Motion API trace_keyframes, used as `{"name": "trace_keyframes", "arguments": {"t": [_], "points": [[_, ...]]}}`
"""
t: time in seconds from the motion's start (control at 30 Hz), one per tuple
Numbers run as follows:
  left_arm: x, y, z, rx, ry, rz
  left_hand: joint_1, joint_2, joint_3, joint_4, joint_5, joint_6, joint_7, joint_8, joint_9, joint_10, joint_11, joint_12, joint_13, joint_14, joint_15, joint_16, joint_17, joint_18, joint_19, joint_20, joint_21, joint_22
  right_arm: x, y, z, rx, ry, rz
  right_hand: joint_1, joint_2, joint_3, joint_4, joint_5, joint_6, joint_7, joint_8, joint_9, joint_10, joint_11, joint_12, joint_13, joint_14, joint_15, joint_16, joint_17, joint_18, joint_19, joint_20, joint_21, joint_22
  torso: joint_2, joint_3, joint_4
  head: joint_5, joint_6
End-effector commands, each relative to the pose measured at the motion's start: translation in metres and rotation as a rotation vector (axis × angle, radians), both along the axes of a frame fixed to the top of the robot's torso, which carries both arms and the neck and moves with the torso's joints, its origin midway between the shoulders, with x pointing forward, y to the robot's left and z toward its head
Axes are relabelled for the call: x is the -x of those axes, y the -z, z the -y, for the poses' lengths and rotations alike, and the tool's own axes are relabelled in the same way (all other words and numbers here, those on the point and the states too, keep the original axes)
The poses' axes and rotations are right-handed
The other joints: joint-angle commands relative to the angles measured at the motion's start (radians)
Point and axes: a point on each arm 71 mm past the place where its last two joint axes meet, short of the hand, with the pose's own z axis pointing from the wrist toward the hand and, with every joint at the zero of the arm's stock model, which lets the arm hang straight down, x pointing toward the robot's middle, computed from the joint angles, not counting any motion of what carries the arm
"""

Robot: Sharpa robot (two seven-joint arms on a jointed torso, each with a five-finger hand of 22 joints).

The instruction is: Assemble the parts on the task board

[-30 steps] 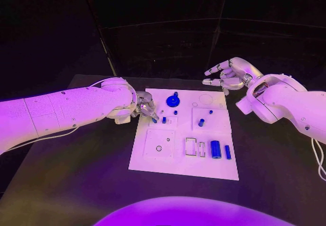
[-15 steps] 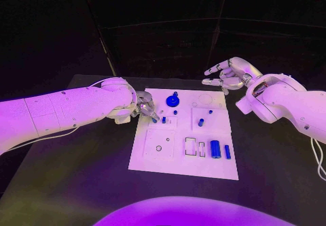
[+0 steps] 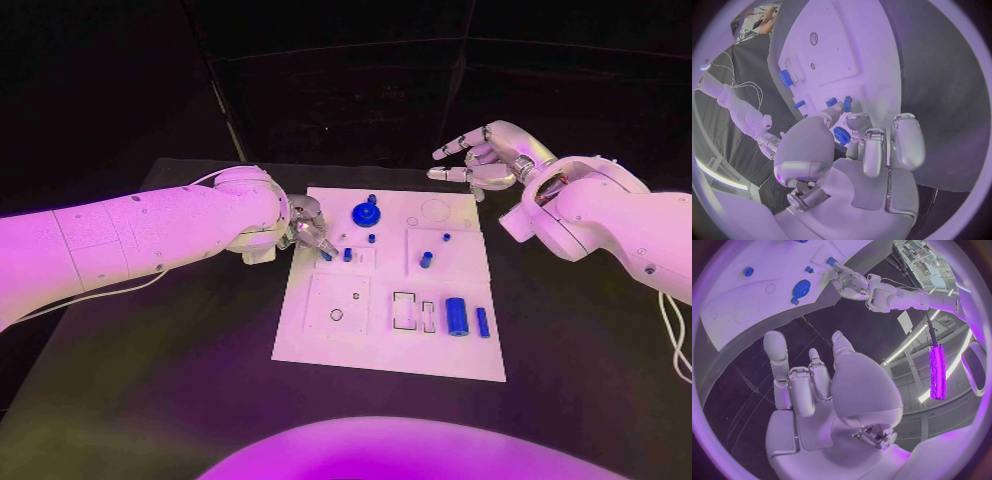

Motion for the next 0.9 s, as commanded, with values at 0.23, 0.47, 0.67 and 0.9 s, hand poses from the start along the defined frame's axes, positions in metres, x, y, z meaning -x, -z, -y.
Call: {"name": "trace_keyframes", "arguments": {"t": [0.23,0.47,0.67,0.9], "points": [[-0.0005,0.0005,0.0000,-0.011,0.002,-0.005,-0.016,0.002,-0.024,0.008,0.002,0.009,-0.001,0.007,0.000,0.009,0.001,0.006,0.002,0.106,-0.007,0.003,0.263,-0.014,0.016,-0.005,0.007,0.005,0.0002,-0.0015,-0.0008,-0.002,-0.011,0.008,0.002,0.008,-0.005,0.000,0.007,-0.009,0.001,-0.003,-0.001,-0.006,-0.002,-0.003,0.014,0.069,-0.004,-0.006,0.115,0.019,-0.006,0.001,-0.004,-0.001,0.001,-0.0004,0.0003,0.000,-0.001],[-0.0005,0.0006,0.0008,-0.011,0.003,-0.006,-0.020,0.004,-0.042,0.015,0.002,0.011,-0.002,0.011,0.001,0.014,0.000,0.012,0.010,0.106,-0.008,0.003,0.263,-0.016,0.019,-0.005,0.015,0.014,0.0002,-0.0015,-0.0005,-0.002,-0.011,0.008,0.002,0.008,-0.005,0.000,0.007,-0.009,0.001,-0.003,-0.001,-0.006,-0.002,-0.003,0.014,0.069,-0.004,-0.006,0.115,0.019,-0.006,0.001,-0.004,-0.001,0.000,-0.0004,0.0007,-0.001,-0.003],[0.0002,0.0006,0.0019,-0.011,0.008,-0.008,-0.021,0.008,-0.051,0.019,0.002,0.014,-0.004,0.013,0.001,0.020,-0.001,0.019,0.020,0.106,-0.008,0.003,0.263,-0.017,0.021,-0.005,0.022,0.024,0.0003,-0.0016,-0.0004,-0.002,-0.010,0.008,0.002,0.008,-0.005,0.000,0.007,-0.009,0.001,-0.003,-0.001,-0.006,-0.002,-0.003,0.014,0.069,-0.004,-0.006,0.115,0.019,-0.006,0.001,-0.004,-0.001,0.000,-0.0002,0.0006,-0.001,-0.003],[0.0009,0.0007,0.0031,-0.010,0.012,-0.009,-0.016,0.013,-0.053,0.018,0.002,0.017,-0.006,0.015,0.001,0.025,-0.003,0.025,0.029,0.106,-0.009,0.003,0.263,-0.019,0.024,-0.006,0.029,0.032,0.0004,-0.0016,-0.0004,-0.002,-0.011,0.008,0.002,0.008,-0.005,0.000,0.007,-0.009,0.001,-0.003,-0.001,-0.006,-0.002,-0.003,0.014,0.069,-0.004,-0.006,0.115,0.019,-0.006,0.001,-0.004,-0.001,0.000,0.0000,0.0006,-0.001,-0.004]]}}
